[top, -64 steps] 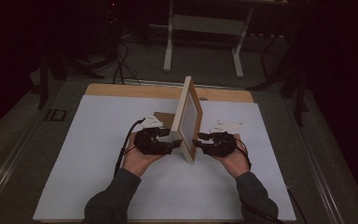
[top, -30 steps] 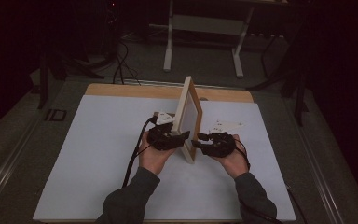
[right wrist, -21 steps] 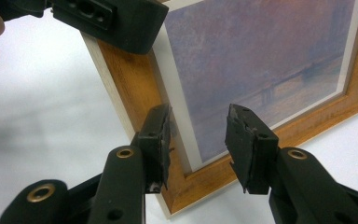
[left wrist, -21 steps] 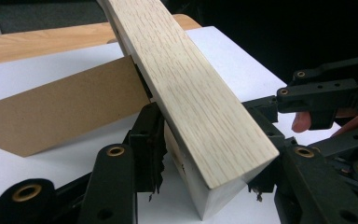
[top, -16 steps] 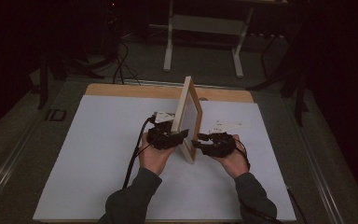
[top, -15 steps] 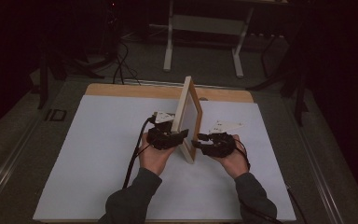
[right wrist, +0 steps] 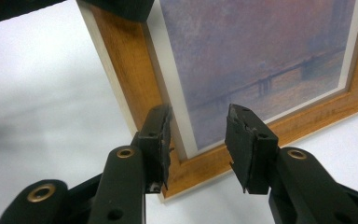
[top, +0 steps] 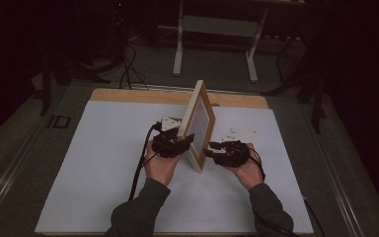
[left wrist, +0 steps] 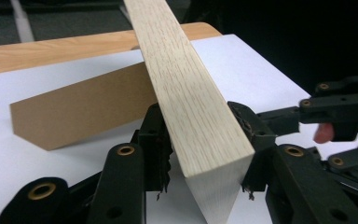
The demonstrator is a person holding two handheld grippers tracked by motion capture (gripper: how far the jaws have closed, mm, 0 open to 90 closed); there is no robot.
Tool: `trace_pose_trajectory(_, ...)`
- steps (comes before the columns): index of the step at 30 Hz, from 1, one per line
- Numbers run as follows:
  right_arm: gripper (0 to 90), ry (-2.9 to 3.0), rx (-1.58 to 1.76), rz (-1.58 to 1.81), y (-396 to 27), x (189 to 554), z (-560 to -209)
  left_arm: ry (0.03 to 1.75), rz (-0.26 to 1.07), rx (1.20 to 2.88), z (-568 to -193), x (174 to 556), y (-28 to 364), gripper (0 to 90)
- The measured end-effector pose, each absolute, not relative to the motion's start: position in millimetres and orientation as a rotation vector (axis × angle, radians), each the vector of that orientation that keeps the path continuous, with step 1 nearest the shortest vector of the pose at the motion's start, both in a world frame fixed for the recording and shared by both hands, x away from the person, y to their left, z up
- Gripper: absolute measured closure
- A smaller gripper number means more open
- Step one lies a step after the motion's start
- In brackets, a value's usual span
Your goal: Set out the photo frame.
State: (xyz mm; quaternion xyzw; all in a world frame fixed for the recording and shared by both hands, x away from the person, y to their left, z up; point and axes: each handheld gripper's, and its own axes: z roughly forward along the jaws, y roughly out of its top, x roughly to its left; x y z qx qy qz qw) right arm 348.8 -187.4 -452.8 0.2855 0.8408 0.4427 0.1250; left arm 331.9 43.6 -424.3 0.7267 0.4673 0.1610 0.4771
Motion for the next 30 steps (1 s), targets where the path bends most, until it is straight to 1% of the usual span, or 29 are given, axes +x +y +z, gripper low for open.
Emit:
trace_pose_trajectory(8,59.6,2.450,0.831,1.292,-187,349,-453,1.174,0.398,1.756,-424,334,51,65.3)
trace_pose_trajectory(14,59.5,2.451,0.831,1.292,-187,349,-454,1.188,0.371,1.741,-424,338,60,67.3)
trace_pose_trajectory(30,59.2,2.450,0.827,1.287,-189,350,-452,1.166,0.218,1.759,-423,351,83,70.0)
